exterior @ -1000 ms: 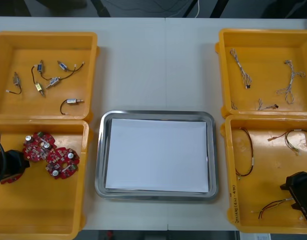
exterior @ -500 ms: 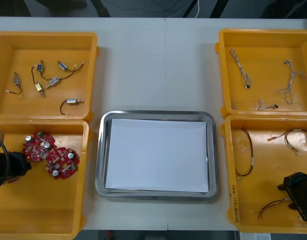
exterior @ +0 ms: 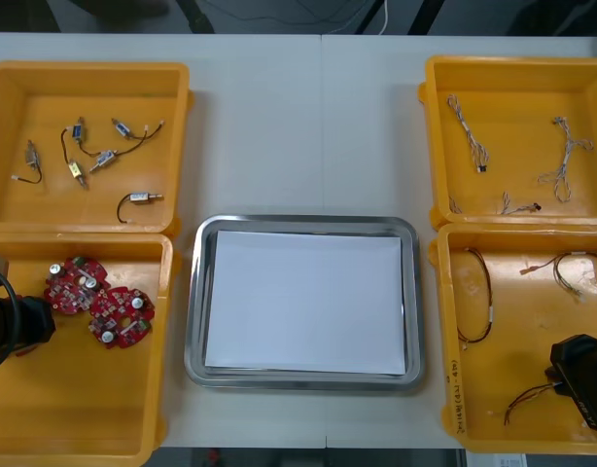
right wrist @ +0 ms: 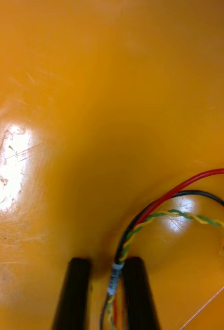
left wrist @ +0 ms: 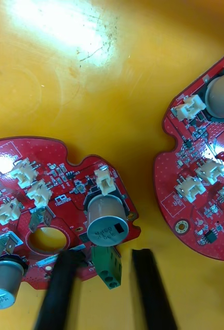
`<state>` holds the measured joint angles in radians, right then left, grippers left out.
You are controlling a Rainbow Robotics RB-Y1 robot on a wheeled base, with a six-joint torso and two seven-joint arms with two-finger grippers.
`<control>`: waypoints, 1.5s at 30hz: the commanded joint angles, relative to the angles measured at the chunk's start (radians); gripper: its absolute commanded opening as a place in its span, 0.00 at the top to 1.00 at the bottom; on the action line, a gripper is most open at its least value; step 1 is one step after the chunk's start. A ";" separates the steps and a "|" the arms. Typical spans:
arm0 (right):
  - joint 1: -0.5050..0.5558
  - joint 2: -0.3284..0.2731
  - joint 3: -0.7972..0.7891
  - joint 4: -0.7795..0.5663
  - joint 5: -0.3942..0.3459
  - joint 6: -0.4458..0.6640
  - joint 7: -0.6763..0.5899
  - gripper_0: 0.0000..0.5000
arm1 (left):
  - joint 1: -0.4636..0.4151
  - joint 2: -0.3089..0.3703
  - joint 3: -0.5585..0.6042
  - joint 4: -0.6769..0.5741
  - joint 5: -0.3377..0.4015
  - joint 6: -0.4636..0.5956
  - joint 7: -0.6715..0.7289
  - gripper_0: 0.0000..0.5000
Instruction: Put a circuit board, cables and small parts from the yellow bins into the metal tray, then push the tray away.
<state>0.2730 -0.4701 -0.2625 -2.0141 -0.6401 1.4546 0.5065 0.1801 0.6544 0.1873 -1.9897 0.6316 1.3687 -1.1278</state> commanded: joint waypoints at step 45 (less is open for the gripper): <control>-0.130 -0.461 -0.325 -0.387 -0.403 0.465 0.084 1.00 | -0.056 0.086 0.196 -0.193 0.115 0.372 -0.006 1.00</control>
<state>0.1914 -0.8787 -0.5502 -2.3795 -1.0064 1.9114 0.5328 0.1678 0.6774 0.3511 -2.1407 0.7304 1.7027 -1.1281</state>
